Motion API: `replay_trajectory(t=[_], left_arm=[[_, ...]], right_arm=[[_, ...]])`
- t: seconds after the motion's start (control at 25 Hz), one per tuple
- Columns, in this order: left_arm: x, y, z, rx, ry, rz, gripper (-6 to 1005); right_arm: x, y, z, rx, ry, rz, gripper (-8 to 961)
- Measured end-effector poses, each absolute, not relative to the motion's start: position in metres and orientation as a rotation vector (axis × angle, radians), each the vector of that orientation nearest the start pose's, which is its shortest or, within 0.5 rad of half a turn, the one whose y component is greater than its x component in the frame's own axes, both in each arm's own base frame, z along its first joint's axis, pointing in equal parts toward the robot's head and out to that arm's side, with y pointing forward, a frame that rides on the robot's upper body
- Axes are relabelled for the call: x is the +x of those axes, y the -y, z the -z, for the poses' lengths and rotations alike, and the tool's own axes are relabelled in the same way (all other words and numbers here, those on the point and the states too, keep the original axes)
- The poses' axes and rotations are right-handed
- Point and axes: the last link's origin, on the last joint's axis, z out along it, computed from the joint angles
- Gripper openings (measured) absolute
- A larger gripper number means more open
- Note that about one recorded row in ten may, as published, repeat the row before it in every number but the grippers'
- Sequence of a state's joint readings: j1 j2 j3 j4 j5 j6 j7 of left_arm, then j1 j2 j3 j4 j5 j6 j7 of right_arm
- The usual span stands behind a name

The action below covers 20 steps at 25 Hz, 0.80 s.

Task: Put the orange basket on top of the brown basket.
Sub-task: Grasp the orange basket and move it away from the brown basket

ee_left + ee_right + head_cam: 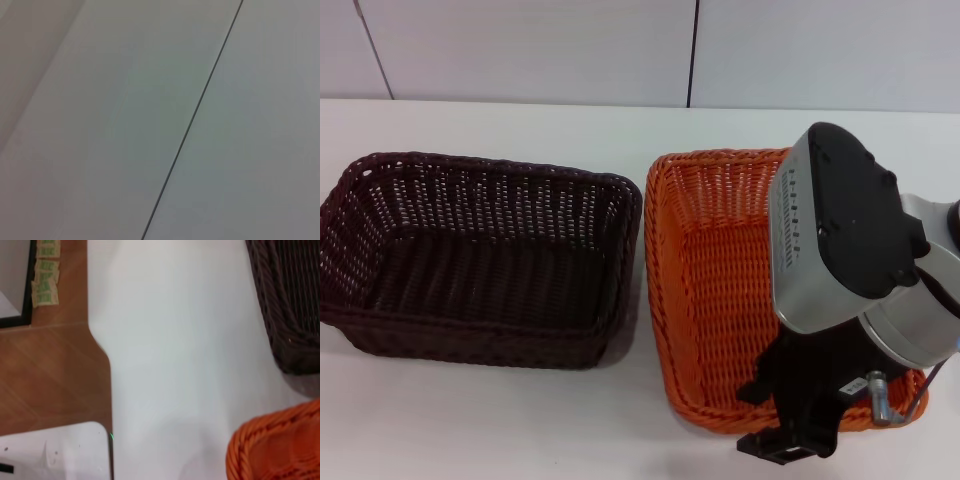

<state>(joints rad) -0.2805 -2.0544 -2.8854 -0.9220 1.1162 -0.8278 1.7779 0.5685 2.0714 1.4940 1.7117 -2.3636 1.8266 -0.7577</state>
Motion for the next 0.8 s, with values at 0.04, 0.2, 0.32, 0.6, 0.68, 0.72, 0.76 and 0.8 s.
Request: replay_trajectory(t=[0.04, 0.2, 0.32, 0.6, 0.68, 0.72, 0.76, 0.8], left_arm=[[-0.407, -0.285, -0.265, -0.938, 0.739, 0.903, 738], [-0.407, -0.281, -0.265, -0.933, 0.732, 0.918, 738], [-0.408, -0.277, -0.265, -0.928, 0.729, 0.934, 738], [-0.409, -0.271, -0.264, -0.929, 0.725, 0.945, 738], [-0.408, -0.27, -0.264, -0.934, 0.722, 0.95, 738], [-0.408, -0.269, -0.263, -0.935, 0.722, 0.952, 738], [-0.409, -0.269, -0.263, -0.936, 0.722, 0.954, 738], [-0.409, -0.268, -0.262, -0.937, 0.723, 0.955, 738]], right_arm=[[0.105, -0.278, 0.016, -3.06, -0.188, 0.601, 432], [0.111, -0.282, 0.019, -3.056, -0.2, 0.635, 430], [0.115, -0.285, 0.022, -3.062, -0.209, 0.664, 428], [0.124, -0.293, 0.029, -3.061, -0.213, 0.713, 423], [0.126, -0.295, 0.03, -3.057, -0.214, 0.731, 421], [0.127, -0.296, 0.032, -3.058, -0.214, 0.74, 421], [0.129, -0.296, 0.034, -3.064, -0.21, 0.75, 420], [0.129, -0.296, 0.034, -3.064, -0.21, 0.75, 419]])
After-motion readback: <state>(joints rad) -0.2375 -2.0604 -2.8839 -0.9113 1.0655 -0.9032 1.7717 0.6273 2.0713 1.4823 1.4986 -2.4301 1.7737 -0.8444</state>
